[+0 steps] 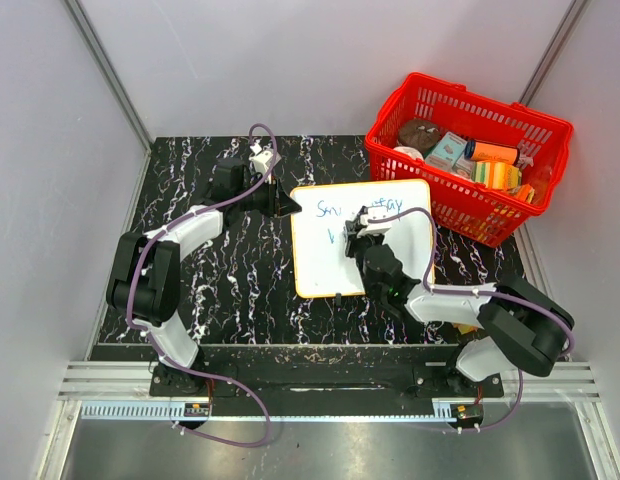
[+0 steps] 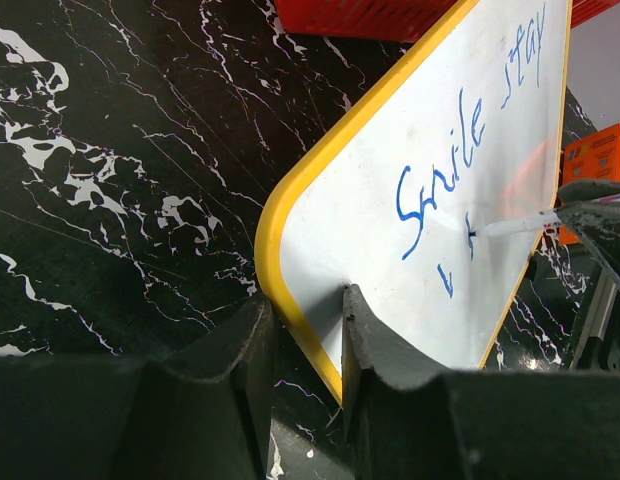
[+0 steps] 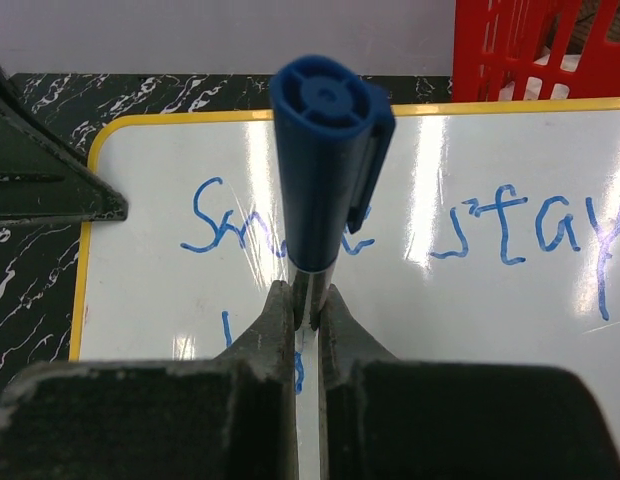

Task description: Write a sentence on the whiteboard

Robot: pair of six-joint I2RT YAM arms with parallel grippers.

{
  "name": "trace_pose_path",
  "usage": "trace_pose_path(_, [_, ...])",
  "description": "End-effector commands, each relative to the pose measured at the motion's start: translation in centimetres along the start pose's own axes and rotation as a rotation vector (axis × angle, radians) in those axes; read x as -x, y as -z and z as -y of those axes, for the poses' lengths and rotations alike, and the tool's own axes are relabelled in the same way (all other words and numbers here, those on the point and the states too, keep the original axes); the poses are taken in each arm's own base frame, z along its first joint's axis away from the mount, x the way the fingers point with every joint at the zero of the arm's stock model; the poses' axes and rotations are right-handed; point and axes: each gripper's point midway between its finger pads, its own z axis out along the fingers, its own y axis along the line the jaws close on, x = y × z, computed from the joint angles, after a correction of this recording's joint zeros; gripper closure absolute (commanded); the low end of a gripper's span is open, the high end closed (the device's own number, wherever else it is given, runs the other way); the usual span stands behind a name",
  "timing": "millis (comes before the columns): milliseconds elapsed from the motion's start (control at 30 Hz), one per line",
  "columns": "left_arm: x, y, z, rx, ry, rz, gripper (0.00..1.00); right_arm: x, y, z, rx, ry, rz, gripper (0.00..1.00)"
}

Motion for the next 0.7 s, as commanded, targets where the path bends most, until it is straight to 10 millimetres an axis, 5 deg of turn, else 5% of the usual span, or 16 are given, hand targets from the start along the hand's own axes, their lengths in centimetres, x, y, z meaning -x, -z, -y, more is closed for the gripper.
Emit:
trace_pose_path(0, [-6.8, -1.2, -2.6, 0.124, -0.071, -0.19, 1.0, 1.6, -1.1, 1.3, -0.059, -0.049, 0.036, 1.0])
trace_pose_path(667, [-6.8, -1.2, -2.7, 0.129, -0.074, -0.195, 1.0, -0.3, 0.5, 3.1, -0.073, -0.078, -0.026, 1.0])
